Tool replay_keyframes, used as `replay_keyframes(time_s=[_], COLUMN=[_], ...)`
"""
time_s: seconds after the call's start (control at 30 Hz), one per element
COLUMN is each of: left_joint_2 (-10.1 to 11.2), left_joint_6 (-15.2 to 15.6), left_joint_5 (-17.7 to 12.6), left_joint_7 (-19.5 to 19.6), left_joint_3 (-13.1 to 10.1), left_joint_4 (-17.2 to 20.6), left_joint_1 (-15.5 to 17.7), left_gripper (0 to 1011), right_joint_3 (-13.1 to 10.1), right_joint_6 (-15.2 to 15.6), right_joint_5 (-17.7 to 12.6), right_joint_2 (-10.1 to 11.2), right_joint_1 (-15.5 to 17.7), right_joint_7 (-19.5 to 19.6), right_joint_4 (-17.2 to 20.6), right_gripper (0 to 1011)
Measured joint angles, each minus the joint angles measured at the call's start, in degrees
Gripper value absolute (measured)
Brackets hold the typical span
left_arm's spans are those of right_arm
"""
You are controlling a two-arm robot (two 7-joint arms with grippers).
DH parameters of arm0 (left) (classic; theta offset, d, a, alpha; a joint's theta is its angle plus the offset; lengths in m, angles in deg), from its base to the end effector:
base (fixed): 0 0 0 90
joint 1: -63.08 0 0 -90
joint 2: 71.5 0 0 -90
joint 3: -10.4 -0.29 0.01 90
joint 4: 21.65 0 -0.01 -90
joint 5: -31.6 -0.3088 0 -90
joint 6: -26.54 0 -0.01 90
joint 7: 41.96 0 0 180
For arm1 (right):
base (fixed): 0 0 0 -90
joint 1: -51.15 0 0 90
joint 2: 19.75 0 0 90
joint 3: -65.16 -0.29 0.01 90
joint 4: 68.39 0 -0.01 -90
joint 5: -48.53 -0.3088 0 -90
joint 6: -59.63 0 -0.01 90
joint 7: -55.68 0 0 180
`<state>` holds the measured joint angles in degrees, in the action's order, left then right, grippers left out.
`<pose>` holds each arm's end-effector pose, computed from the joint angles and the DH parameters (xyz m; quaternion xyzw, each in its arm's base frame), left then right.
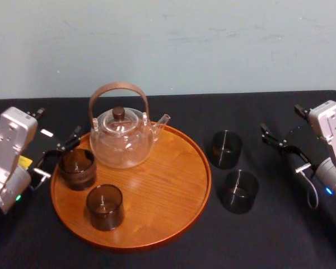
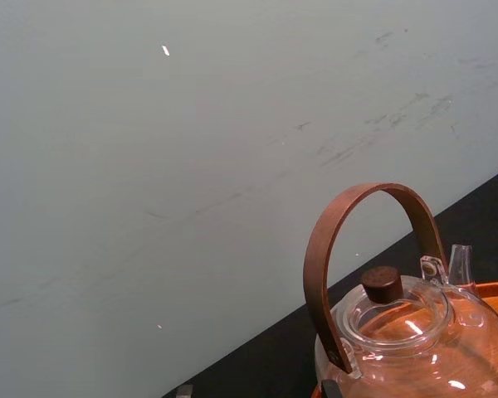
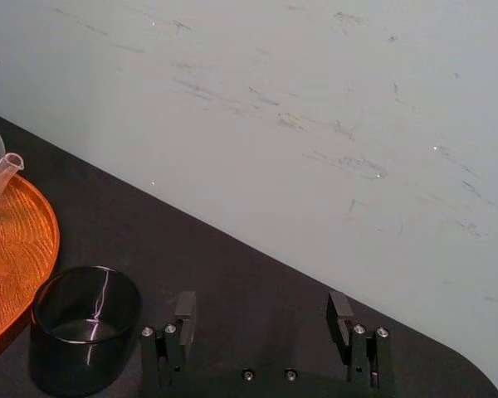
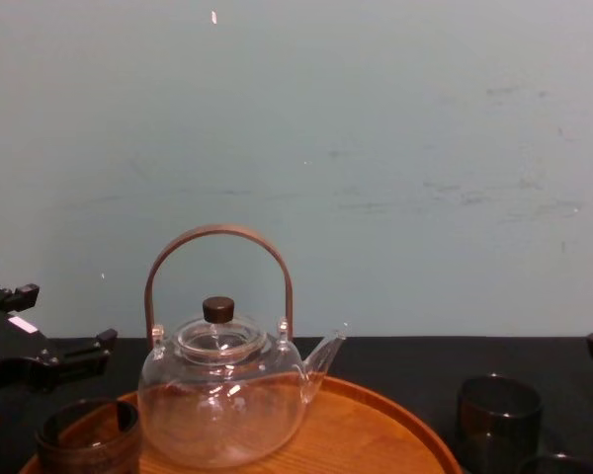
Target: Pick up the glass from the table and place it on the tray.
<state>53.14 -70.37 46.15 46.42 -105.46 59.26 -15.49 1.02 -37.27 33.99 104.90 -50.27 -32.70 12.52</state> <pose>0.3581 0.0826 -0.3022 0.1413 -0.1325 0.5799 0.7913 0.3580 -0.0827 -0.3023 -0.1416 -0.1325 -0.5799 0.7913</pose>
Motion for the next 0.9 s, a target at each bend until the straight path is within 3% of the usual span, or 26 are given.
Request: replay_keyframes(time_s=[0.9], left_joint_2=[0.0], left_joint_6=[0.0], left_joint_5=[0.0], left_joint_7=[0.0], left_joint_3=[0.0], left_joint_4=[0.0], left_joint_1=[0.0], left_gripper=[1001], right_joint_3=[0.0], right_joint_6=[0.0], right_joint_5=[0.0], right_joint_2=[0.0], right_joint_1=[0.0], right_joint_7=[0.0], right_joint_4=[0.0], right_gripper=[1002])
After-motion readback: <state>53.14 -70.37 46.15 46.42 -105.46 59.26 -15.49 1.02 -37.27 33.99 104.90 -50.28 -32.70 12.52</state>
